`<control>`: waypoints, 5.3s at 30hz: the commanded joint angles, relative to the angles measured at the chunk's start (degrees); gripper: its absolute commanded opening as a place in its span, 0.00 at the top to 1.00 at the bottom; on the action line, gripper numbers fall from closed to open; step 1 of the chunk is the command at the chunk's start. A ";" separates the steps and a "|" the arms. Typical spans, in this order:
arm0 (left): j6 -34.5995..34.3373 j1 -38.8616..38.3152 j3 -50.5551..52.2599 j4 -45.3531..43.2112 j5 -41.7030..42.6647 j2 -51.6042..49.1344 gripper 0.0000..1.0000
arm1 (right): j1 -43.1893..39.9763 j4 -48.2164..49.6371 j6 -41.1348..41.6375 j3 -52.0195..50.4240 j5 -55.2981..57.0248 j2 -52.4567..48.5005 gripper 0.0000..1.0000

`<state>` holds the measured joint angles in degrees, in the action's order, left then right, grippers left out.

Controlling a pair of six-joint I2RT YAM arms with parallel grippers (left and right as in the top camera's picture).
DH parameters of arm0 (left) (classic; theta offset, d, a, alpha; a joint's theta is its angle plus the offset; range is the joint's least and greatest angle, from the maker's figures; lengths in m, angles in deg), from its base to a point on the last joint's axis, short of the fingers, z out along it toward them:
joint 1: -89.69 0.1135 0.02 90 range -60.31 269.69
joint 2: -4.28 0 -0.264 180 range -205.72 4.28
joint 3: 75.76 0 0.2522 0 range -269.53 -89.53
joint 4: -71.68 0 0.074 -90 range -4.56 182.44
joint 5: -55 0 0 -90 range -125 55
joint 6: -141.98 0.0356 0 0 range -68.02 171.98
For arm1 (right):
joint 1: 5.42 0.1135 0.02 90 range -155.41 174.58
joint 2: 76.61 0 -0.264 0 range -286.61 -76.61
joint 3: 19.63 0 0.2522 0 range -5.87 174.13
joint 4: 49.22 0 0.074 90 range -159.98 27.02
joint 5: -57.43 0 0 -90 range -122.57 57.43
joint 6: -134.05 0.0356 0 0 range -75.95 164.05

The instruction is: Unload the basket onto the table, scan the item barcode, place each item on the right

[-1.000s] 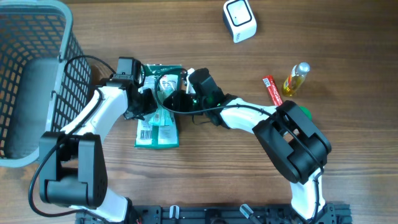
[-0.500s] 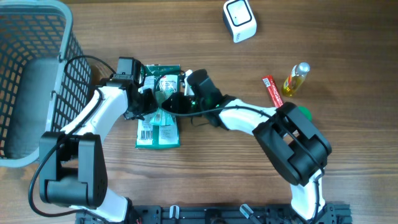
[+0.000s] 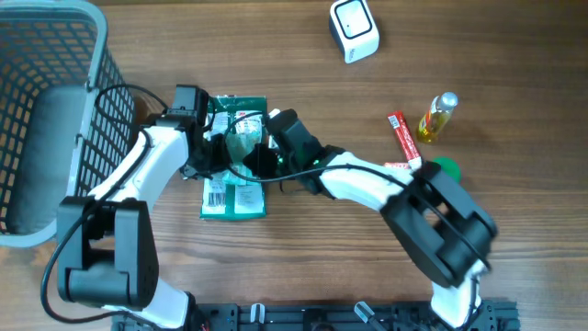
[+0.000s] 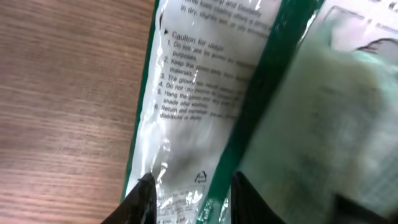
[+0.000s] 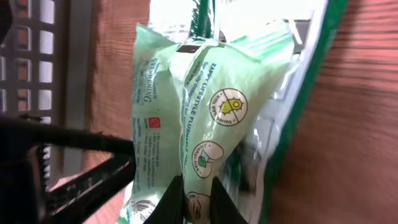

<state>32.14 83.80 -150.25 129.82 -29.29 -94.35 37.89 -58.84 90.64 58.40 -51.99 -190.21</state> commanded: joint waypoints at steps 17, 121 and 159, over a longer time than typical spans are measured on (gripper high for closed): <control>-0.17 0.46 -3.82 3.56 14.47 10.49 0.71 | -7.13 -30.01 3.10 0.81 4.61 9.75 0.96; -8.02 -16.20 0.24 -6.86 0.63 -9.11 0.96 | -14.86 -24.74 -5.97 -1.03 -2.82 -2.25 0.96; 16.83 -9.05 -1.90 -0.26 43.06 -17.62 0.96 | -20.35 -9.92 -11.17 1.77 -27.85 -9.03 0.96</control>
<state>47.27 75.08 -154.80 130.17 15.74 -109.56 17.41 -69.72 79.93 59.54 -78.27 -195.56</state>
